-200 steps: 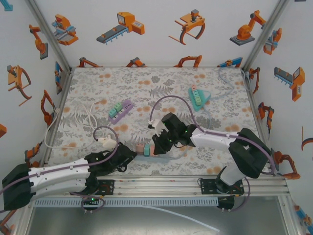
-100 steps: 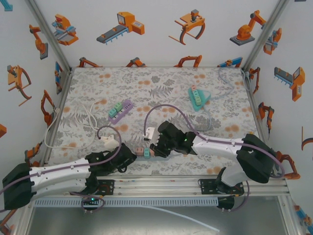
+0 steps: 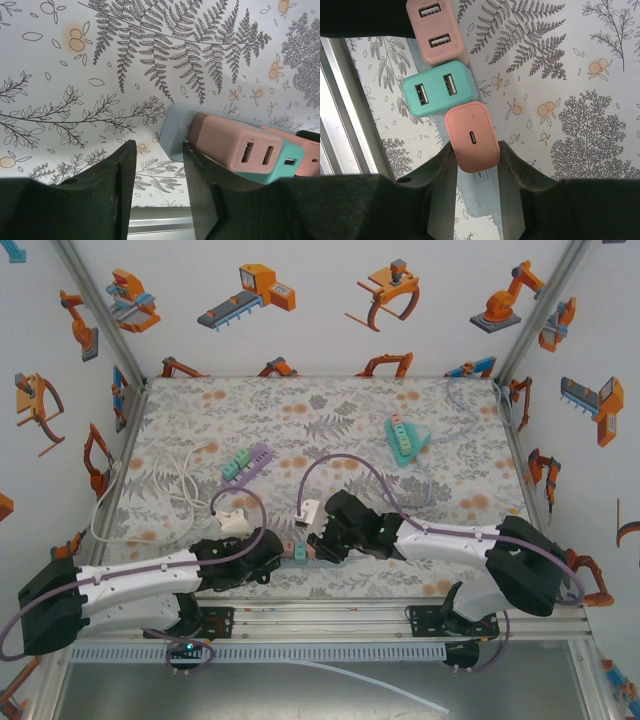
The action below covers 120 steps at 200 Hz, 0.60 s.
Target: Pull the plug off the socket
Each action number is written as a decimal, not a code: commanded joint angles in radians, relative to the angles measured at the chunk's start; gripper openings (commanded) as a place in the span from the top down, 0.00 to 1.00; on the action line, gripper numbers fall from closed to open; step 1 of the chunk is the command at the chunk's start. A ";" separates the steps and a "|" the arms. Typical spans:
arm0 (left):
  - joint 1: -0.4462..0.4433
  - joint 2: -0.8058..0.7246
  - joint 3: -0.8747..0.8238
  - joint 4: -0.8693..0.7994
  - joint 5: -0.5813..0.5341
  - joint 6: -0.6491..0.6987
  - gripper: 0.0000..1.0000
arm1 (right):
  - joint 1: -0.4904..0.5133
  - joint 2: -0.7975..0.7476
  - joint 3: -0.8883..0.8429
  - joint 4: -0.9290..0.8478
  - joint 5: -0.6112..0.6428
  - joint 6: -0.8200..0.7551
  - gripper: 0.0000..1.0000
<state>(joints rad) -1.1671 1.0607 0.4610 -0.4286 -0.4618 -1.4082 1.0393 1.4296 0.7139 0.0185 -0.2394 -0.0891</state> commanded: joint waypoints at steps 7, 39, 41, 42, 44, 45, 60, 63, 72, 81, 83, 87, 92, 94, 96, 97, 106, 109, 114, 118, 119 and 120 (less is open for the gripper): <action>0.030 0.289 -0.134 0.071 0.164 0.049 0.63 | 0.060 -0.006 0.016 0.221 -0.117 0.077 0.94; 0.056 0.345 -0.143 0.113 0.198 0.052 0.68 | 0.066 -0.079 -0.064 0.322 -0.155 -0.056 1.00; 0.057 0.348 -0.143 0.114 0.200 0.053 0.68 | 0.066 -0.081 -0.069 0.326 -0.161 -0.064 1.00; 0.059 0.348 -0.142 0.114 0.200 0.053 0.68 | 0.065 -0.083 -0.071 0.328 -0.163 -0.069 1.00; 0.059 0.351 -0.142 0.115 0.202 0.052 0.68 | 0.066 -0.086 -0.075 0.329 -0.167 -0.076 1.00; 0.059 0.351 -0.143 0.115 0.202 0.052 0.68 | 0.066 -0.087 -0.077 0.330 -0.168 -0.082 1.00; 0.070 0.366 -0.145 0.116 0.212 0.051 0.69 | 0.065 -0.103 -0.092 0.327 -0.190 -0.140 1.00; 0.072 0.372 -0.145 0.117 0.214 0.050 0.69 | 0.066 -0.107 -0.093 0.327 -0.196 -0.150 1.00; 0.078 0.384 -0.148 0.124 0.221 0.050 0.69 | 0.066 -0.118 -0.094 0.329 -0.217 -0.167 1.00; 0.081 0.399 -0.145 0.128 0.228 0.052 0.70 | 0.065 -0.128 -0.098 0.341 -0.234 -0.176 1.00; 0.081 0.402 -0.145 0.130 0.228 0.051 0.70 | 0.066 -0.130 -0.100 0.348 -0.236 -0.177 1.00; 0.081 0.407 -0.144 0.130 0.231 0.051 0.70 | 0.065 -0.134 -0.106 0.362 -0.238 -0.179 1.00; 0.083 0.414 -0.140 0.131 0.232 0.052 0.71 | 0.065 -0.140 -0.118 0.383 -0.239 -0.182 1.00; 0.083 0.416 -0.139 0.131 0.233 0.054 0.71 | 0.064 -0.142 -0.122 0.393 -0.238 -0.183 1.00; 0.083 0.419 -0.137 0.130 0.233 0.055 0.71 | 0.064 -0.144 -0.125 0.400 -0.238 -0.184 1.00; 0.084 0.420 -0.137 0.130 0.233 0.055 0.71 | 0.064 -0.146 -0.129 0.405 -0.238 -0.184 1.00; 0.084 0.428 -0.132 0.129 0.235 0.057 0.72 | 0.059 -0.150 -0.144 0.428 -0.236 -0.185 1.00; 0.085 0.431 -0.129 0.130 0.236 0.058 0.72 | 0.058 -0.153 -0.145 0.430 -0.236 -0.187 1.00; 0.086 0.435 -0.126 0.127 0.235 0.061 0.72 | 0.056 -0.153 -0.148 0.431 -0.234 -0.189 1.00; 0.086 0.438 -0.125 0.127 0.236 0.061 0.72 | 0.055 -0.154 -0.150 0.431 -0.231 -0.194 1.00; 0.086 0.440 -0.124 0.127 0.237 0.062 0.72 | 0.055 -0.154 -0.151 0.431 -0.230 -0.194 1.00; 0.086 0.440 -0.124 0.125 0.237 0.062 0.73 | 0.055 -0.155 -0.152 0.431 -0.229 -0.195 1.00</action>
<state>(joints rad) -1.0851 1.1679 0.5346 -0.4099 -0.3481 -1.3918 1.0523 1.3201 0.5503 0.2016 -0.2485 -0.2626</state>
